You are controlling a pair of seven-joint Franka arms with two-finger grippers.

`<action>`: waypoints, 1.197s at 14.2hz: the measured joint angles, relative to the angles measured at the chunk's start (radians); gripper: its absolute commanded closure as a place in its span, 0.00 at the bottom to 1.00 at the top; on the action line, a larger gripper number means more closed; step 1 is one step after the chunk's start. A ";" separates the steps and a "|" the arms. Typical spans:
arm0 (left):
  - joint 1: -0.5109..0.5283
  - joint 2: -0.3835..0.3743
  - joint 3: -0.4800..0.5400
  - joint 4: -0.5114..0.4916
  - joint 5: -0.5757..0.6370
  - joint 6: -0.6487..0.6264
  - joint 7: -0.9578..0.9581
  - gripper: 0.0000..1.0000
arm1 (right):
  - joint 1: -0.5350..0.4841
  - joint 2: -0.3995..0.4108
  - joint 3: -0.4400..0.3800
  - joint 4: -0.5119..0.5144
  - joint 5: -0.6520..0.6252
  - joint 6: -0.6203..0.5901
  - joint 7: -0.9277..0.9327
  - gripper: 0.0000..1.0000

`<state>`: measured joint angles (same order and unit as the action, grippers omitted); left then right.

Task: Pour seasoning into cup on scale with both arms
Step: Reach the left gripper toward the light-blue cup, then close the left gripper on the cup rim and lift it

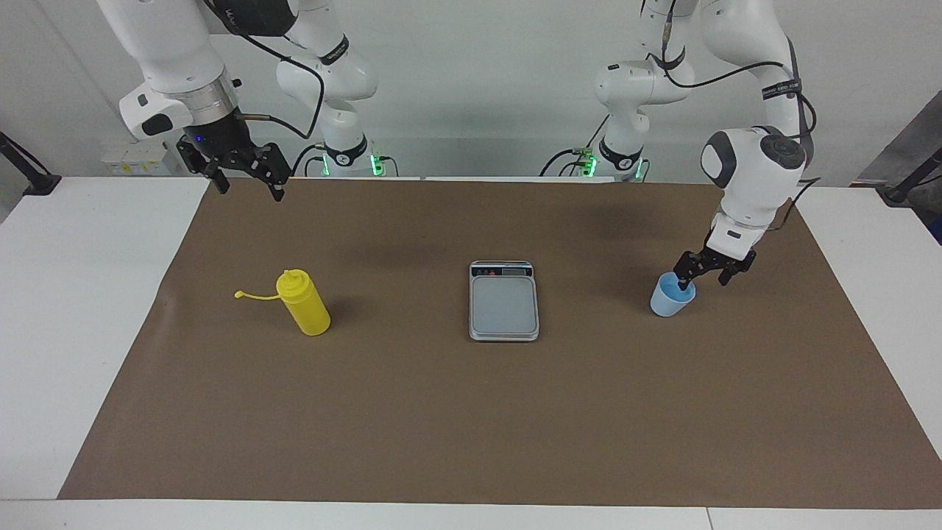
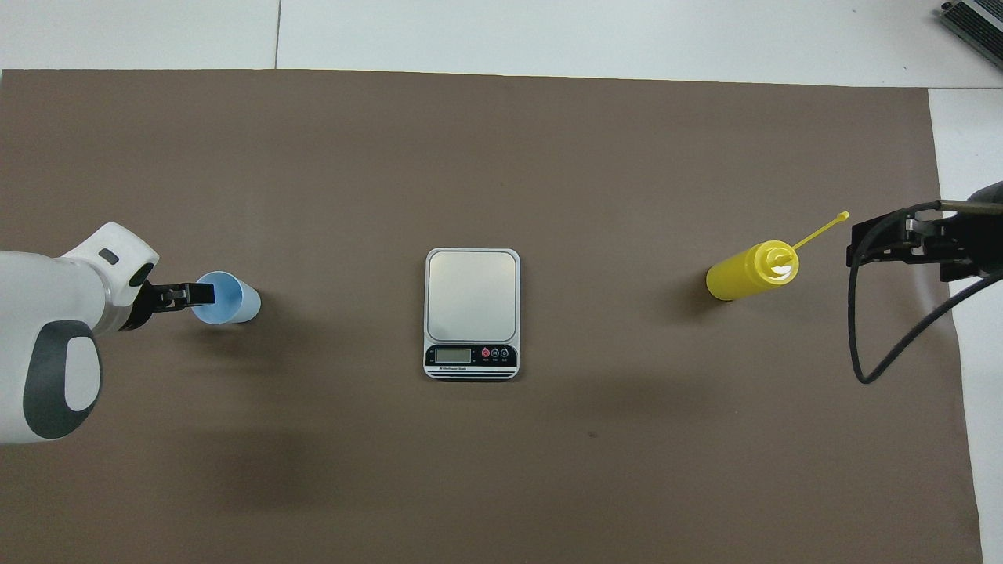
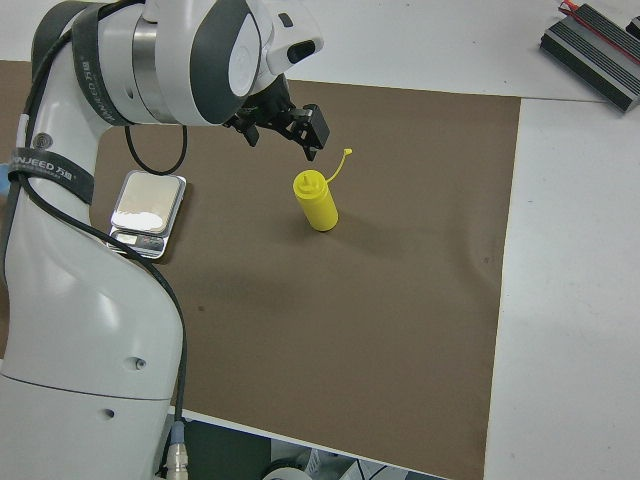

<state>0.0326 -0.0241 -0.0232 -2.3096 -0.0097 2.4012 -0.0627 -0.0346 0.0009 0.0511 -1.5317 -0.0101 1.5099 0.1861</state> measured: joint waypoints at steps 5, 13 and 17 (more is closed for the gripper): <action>-0.001 0.000 -0.003 -0.016 0.000 0.024 -0.023 0.26 | 0.000 0.000 0.000 0.000 0.000 0.000 0.000 0.00; -0.031 0.000 -0.014 -0.052 0.000 0.081 -0.133 0.46 | 0.000 0.000 0.000 0.000 0.000 0.000 0.000 0.00; -0.031 0.000 -0.013 -0.053 0.000 0.081 -0.134 0.69 | 0.000 0.000 0.000 0.000 0.000 0.000 0.000 0.00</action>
<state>0.0019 -0.0239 -0.0363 -2.3626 -0.0097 2.4827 -0.1963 -0.0346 0.0009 0.0511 -1.5317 -0.0101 1.5099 0.1861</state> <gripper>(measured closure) 0.537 0.000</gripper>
